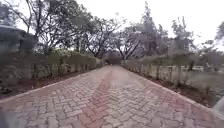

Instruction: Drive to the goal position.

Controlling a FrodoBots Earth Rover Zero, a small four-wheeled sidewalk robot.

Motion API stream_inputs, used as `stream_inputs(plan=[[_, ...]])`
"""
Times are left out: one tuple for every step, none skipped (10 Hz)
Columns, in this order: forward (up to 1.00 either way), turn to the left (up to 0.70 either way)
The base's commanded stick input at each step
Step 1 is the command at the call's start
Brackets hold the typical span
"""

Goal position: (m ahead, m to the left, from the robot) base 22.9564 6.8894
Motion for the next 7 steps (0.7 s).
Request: stream_inputs(plan=[[0.70,0.00],[0.70,0.00],[0.70,0.00],[0.70,0.00],[0.70,0.00],[0.70,0.00],[0.70,0.00]])
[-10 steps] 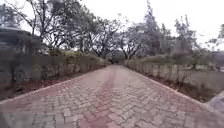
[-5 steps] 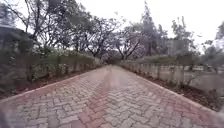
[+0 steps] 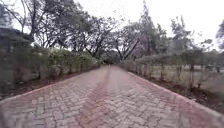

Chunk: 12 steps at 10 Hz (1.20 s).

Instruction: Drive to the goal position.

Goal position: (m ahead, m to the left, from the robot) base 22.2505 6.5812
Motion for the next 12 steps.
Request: stream_inputs(plan=[[0.70,0.00],[0.70,0.00],[0.70,0.00],[0.70,0.00],[0.70,0.01],[0.70,0.00],[0.70,0.01],[0.70,0.00],[0.70,0.00],[0.70,0.00],[0.70,0.00],[0.70,0.00]])
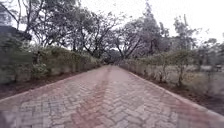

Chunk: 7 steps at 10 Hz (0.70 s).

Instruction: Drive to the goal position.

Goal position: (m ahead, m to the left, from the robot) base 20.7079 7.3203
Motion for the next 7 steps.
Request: stream_inputs(plan=[[0.70,0.00],[0.70,0.00],[0.70,0.00],[0.70,0.00],[0.70,0.00],[0.70,0.00],[0.70,0.00]])
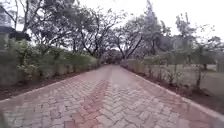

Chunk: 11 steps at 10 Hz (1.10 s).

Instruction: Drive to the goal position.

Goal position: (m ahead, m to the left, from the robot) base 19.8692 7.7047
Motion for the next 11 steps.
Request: stream_inputs(plan=[[0.70,0.00],[0.70,0.00],[0.70,0.00],[0.70,0.00],[0.70,0.00],[0.70,0.00],[0.70,0.00],[0.70,0.00],[0.70,0.00],[0.70,0.00],[0.70,0.00]])
